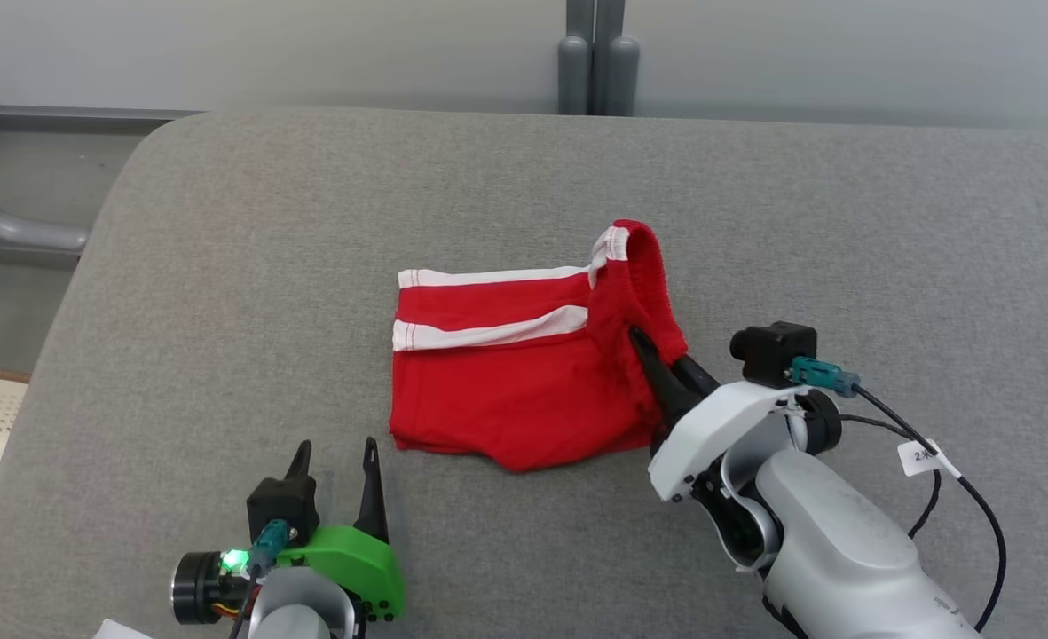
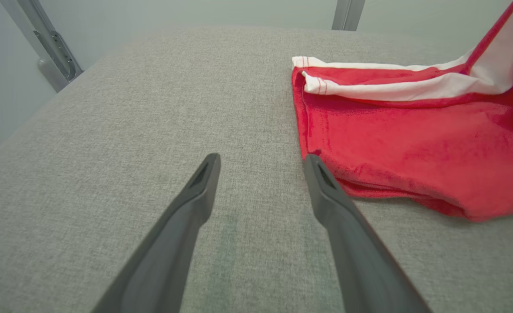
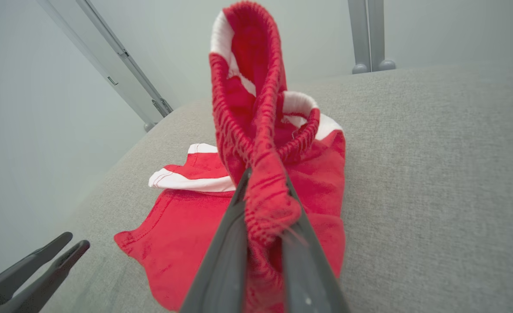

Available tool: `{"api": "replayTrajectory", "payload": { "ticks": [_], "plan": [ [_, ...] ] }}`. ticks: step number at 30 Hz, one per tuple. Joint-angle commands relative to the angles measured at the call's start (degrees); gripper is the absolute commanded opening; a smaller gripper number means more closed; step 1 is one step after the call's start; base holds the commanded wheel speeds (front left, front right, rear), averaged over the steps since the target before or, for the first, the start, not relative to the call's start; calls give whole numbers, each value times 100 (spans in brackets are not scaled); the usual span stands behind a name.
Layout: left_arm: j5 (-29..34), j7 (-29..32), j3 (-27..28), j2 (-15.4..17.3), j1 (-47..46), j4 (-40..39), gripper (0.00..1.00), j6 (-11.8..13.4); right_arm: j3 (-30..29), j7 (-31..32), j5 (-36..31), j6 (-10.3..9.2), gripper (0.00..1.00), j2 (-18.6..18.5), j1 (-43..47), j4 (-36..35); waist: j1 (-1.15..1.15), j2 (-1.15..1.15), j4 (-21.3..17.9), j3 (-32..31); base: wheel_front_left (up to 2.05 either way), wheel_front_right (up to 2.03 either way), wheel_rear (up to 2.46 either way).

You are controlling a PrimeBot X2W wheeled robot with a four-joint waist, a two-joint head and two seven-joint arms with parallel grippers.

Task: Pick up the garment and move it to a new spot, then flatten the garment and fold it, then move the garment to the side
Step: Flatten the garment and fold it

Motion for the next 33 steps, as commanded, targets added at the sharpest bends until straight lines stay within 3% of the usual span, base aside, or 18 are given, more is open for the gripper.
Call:
{"api": "replayTrajectory", "payload": {
  "ticks": [1, 9, 10, 11, 12, 17, 21, 33],
  "plan": [
    [-95, 3, -55, 23, 125, 17, 100, 17, 126, 36, 96, -2, 0, -22, -89, -53, 0, 0, 268, -89, 0, 0, 0],
    [-215, 3, -402, 24, 150, 62, 100, 56, 633, 65, 288, -1, 0, 23, -554, 238, 0, 0, 1115, -98, 0, 0, 0],
    [-212, 3, -425, 24, 120, 68, 100, 69, 667, 23, 295, -2, 17, 32, -608, 332, 0, 0, 1212, -85, 0, 0, 0],
    [-195, 3, -439, 23, 87, 64, 100, 77, 722, -1, 295, -1, 62, 34, -650, 393, 0, 0, 1288, -74, 0, 0, 0],
    [-168, 2, -439, 21, 54, 55, 100, 92, 773, -37, 317, -2, 100, 39, -697, 465, 0, 0, 1358, -66, 0, 0, 0],
    [-125, 3, -391, 21, -8, 3, 100, 114, 1013, -197, 535, -2, 100, 43, -820, 594, 0, 0, 1445, -58, 0, 0, 0],
    [-97, 2, -370, 19, -16, -106, 100, 127, 844, -295, 297, -4, 100, 24, -870, 820, 0, 0, 1238, -70, 0, 0, 0],
    [114, 3, -190, 22, -102, -509, 100, 249, -2004, -304, -1950, -1, 100, -5, 172, 9, 0, 0, 288, -49, 0, 0, 0]
  ]
}}
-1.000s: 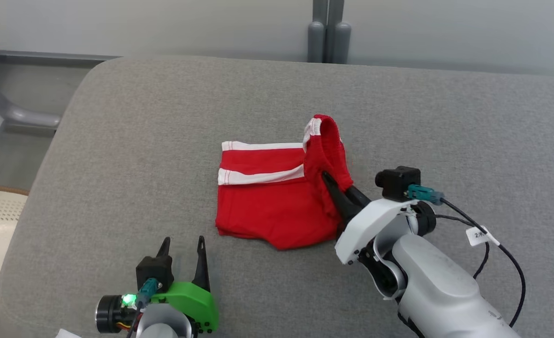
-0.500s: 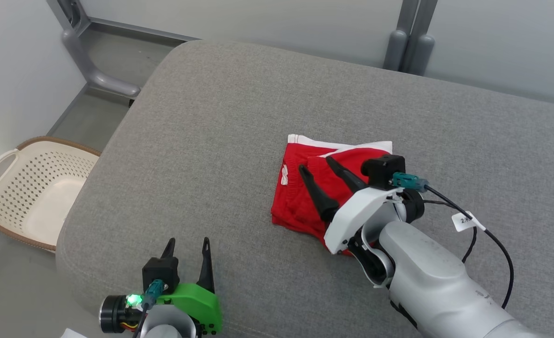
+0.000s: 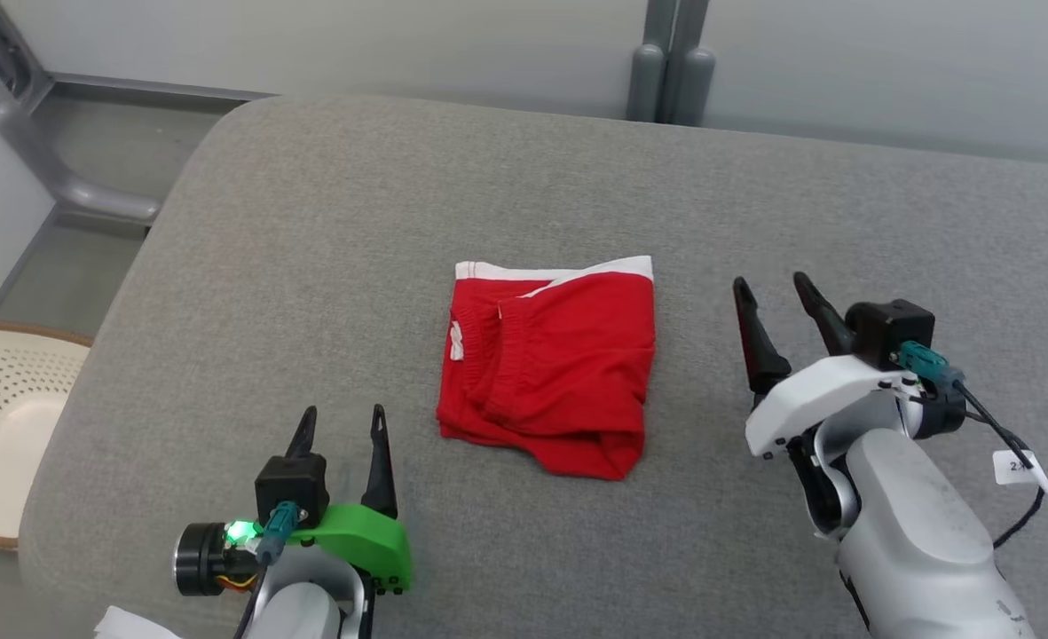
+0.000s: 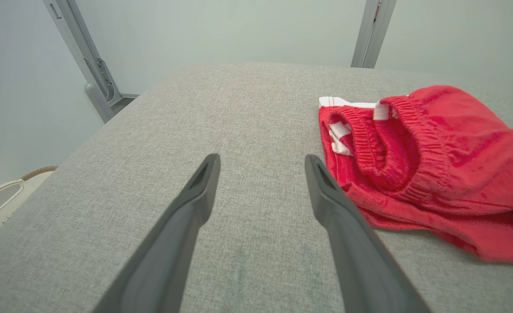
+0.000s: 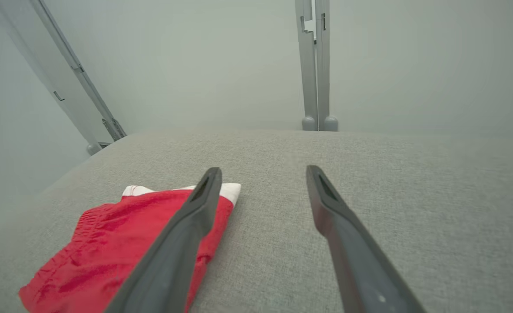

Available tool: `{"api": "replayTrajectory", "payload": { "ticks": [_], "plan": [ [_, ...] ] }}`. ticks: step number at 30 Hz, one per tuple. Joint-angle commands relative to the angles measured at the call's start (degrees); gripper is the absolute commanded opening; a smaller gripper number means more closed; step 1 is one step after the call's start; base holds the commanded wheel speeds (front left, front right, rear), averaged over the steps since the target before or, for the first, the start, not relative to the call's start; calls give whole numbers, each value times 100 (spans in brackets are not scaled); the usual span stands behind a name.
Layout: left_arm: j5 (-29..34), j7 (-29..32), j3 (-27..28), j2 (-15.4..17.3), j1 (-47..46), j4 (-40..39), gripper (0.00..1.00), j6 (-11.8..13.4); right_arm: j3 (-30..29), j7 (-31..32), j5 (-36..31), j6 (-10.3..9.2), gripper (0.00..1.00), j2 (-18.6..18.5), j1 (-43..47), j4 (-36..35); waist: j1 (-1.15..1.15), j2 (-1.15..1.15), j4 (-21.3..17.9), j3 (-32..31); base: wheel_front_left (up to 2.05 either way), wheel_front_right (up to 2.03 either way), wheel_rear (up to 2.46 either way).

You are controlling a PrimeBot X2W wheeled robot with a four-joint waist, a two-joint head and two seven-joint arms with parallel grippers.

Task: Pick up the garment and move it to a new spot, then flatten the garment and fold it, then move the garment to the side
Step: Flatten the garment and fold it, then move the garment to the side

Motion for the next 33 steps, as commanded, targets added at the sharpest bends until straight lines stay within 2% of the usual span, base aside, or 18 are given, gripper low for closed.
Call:
{"api": "replayTrajectory", "payload": {
  "ticks": [1, 8, 18, 26, 33],
  "plan": [
    [57, 3, 64, 23, -60, -20, 100, 11, -173, -23, -156, 0, 100, 28, 197, -90, 0, 0, -367, -6, 0, 0, 0],
    [299, 3, 360, 25, 173, -130, 100, -55, -798, -24, -575, 0, 100, 83, 827, -436, 0, 0, -739, -135, 0, 0, 0],
    [595, 3, 698, 23, 775, -475, 100, -119, -651, -24, -509, 0, 100, 76, 1648, -1020, 0, 0, -1168, -454, 0, 0, 0],
    [638, 3, 813, 25, 1005, -514, 100, -155, -644, -23, -371, 0, 100, 79, 1904, -1068, 0, 0, -1249, -510, 0, 0, 0],
    [569, 3, 706, 24, 947, -525, 100, -155, -455, -22, -202, 0, 100, 82, 1819, -969, 0, 0, -1130, -416, 0, 0, 0]
  ]
}}
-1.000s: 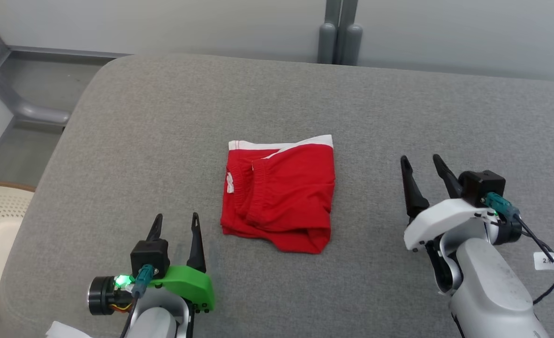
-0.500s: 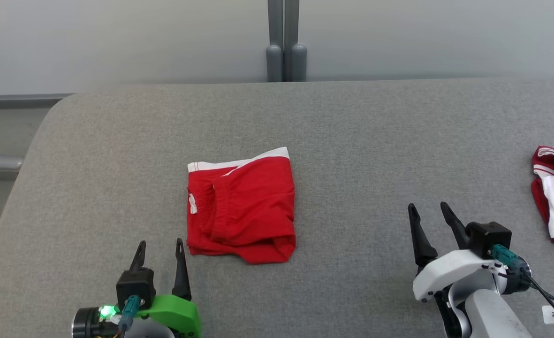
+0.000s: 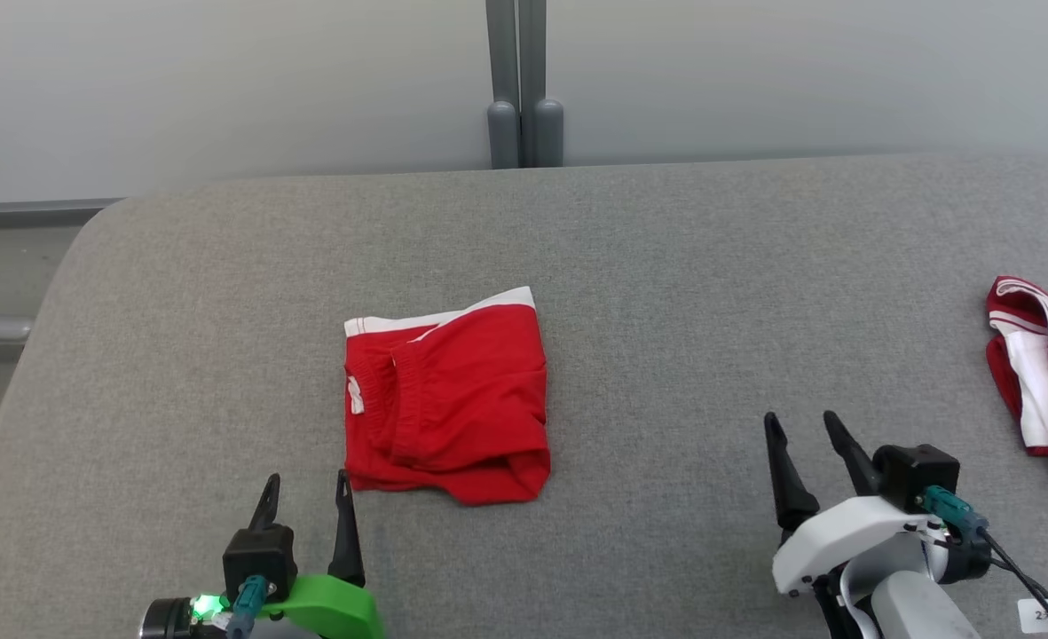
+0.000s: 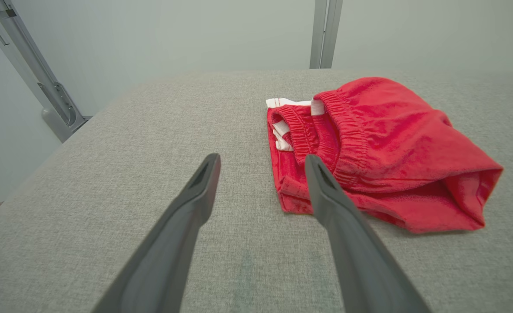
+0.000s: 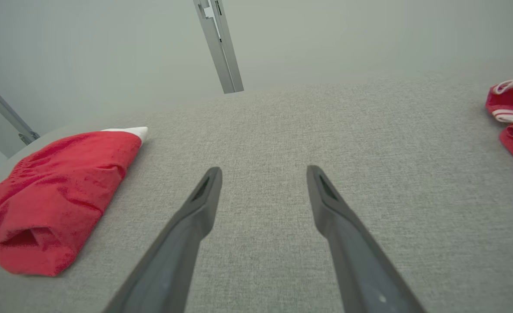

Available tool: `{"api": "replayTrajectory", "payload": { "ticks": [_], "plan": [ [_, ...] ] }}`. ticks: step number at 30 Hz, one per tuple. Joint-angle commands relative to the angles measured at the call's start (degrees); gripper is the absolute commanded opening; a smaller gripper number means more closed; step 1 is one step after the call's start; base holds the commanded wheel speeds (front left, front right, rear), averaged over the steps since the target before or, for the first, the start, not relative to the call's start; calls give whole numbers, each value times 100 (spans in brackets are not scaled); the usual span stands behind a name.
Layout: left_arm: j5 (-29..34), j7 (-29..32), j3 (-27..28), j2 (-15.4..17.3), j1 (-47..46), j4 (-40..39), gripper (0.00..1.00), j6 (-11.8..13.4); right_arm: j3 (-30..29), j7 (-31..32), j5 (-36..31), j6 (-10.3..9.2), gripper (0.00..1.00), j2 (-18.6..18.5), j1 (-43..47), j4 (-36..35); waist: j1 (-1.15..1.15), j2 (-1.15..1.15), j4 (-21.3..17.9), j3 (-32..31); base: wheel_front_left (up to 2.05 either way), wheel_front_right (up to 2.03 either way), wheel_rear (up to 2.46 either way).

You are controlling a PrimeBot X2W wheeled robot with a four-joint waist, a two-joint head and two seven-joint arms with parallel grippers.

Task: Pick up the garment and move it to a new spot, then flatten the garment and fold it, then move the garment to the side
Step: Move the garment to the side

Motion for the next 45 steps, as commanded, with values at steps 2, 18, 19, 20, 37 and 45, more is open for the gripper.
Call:
{"api": "replayTrajectory", "payload": {
  "ticks": [2, 18, 19, 20, 37, 45],
  "plan": [
    [4, 3, -77, 25, -28, -25, 100, 19, 218, -18, 122, 0, 100, -6, -200, 64, 0, 0, 127, 147, 0, 0, 0],
    [-237, 3, -965, 22, -510, -43, 100, 26, 1512, -18, 657, -1, 100, -18, -1888, 1502, 0, 0, 1687, 851, 0, 0, 0],
    [-253, 3, -997, 23, -513, -45, 100, 29, 1502, -17, 690, -2, 100, -18, -1947, 1658, 0, 0, 1768, 862, 0, 0, 0],
    [-279, 3, -1013, 23, -510, -54, 100, 37, 1513, -18, 816, -1, 100, -16, -2002, 1800, 0, 0, 1850, 875, 0, 0, 0],
    [-128, 3, -879, 22, -348, -40, 100, -19, 1555, -11, 1129, -1, 0, -16, -2222, 2562, 0, 0, 1702, 767, 0, 0, 0],
    [-97, 3, -768, 23, -296, -30, 100, -92, 1685, -11, 1296, -3, 0, -18, -1976, 2332, 0, 0, 266, 457, 0, 0, 0]
  ]
}}
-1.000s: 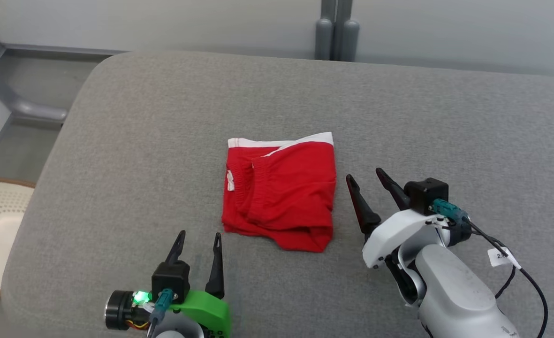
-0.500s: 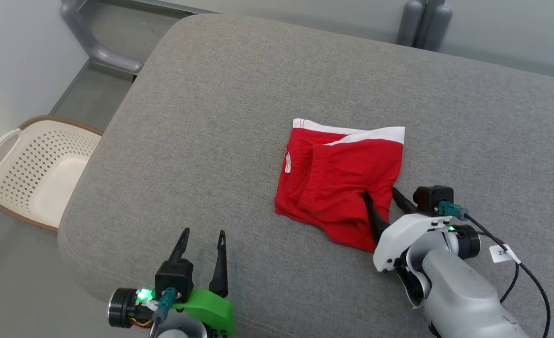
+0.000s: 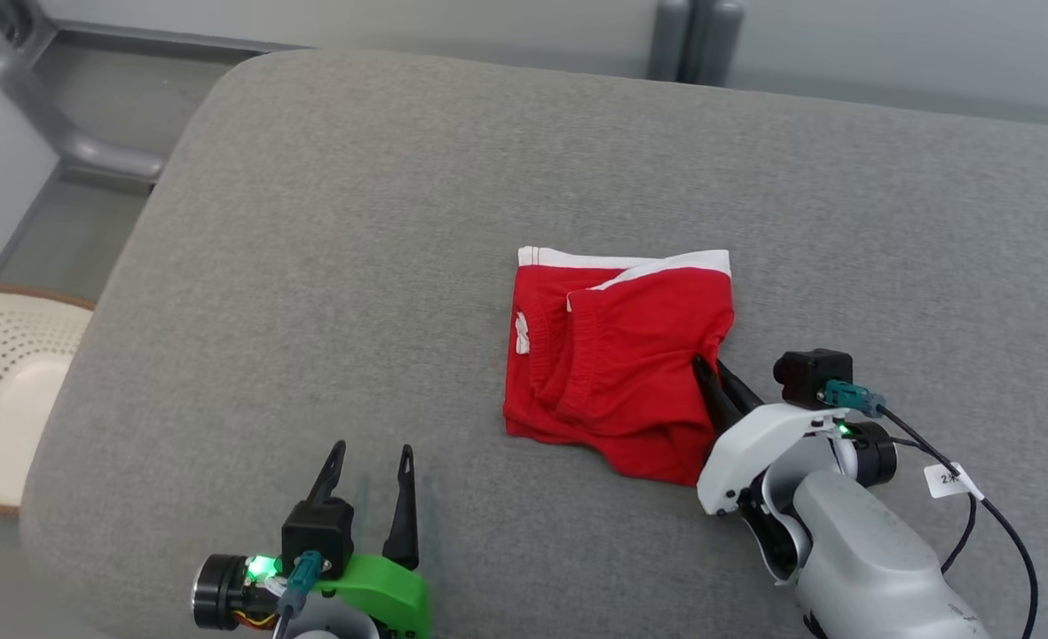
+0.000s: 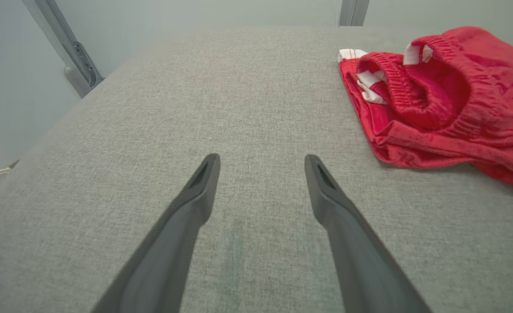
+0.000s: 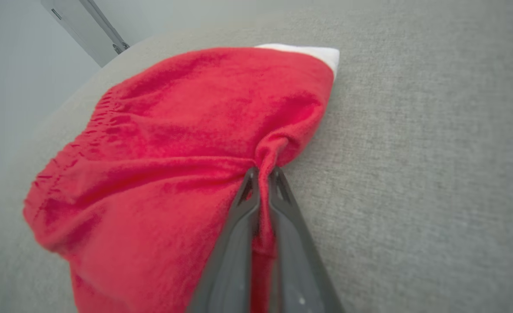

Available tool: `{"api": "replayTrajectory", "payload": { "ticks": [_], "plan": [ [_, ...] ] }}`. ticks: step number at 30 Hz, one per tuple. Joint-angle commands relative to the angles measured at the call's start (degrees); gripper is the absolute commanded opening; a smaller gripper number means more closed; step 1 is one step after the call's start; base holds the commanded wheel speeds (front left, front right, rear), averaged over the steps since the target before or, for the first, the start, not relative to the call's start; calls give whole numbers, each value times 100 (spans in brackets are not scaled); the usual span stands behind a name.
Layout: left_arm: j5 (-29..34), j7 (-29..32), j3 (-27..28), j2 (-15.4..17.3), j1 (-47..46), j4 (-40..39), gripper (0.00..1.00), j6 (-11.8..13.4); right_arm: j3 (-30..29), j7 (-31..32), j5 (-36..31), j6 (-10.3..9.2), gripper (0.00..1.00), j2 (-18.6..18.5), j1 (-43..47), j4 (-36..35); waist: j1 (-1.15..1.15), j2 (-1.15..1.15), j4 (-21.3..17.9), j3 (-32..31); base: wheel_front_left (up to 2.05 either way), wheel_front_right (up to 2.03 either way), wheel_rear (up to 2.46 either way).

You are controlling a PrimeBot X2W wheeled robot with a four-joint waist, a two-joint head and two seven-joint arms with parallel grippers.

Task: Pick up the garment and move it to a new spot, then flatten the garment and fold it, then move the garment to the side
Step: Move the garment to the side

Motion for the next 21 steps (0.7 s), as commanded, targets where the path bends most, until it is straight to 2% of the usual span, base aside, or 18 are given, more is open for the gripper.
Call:
{"api": "replayTrajectory", "payload": {
  "ticks": [1, 9, 16, 21],
  "plan": [
    [1, 3, -15, 19, 9, -4, 100, -20, -46, -1, 13, -8, 0, -35, 122, -33, 0, 0, -1205, -417, 0, 0, 0],
    [-190, 3, -198, 22, -235, -38, 100, 32, -202, -1, -212, -8, 0, -44, 132, -54, 0, 0, -2678, -362, 0, 0, 0],
    [-271, 3, -203, 23, -328, 12, 100, 93, -194, -1, -117, -7, 0, -29, 189, -169, 0, 0, -3628, -249, 0, 0, 0],
    [-231, 2, -250, 25, -412, 57, 100, 69, -130, -1, -56, -7, 0, -23, 237, -245, 0, 0, -4088, -142, 0, 0, 0]
  ]
}}
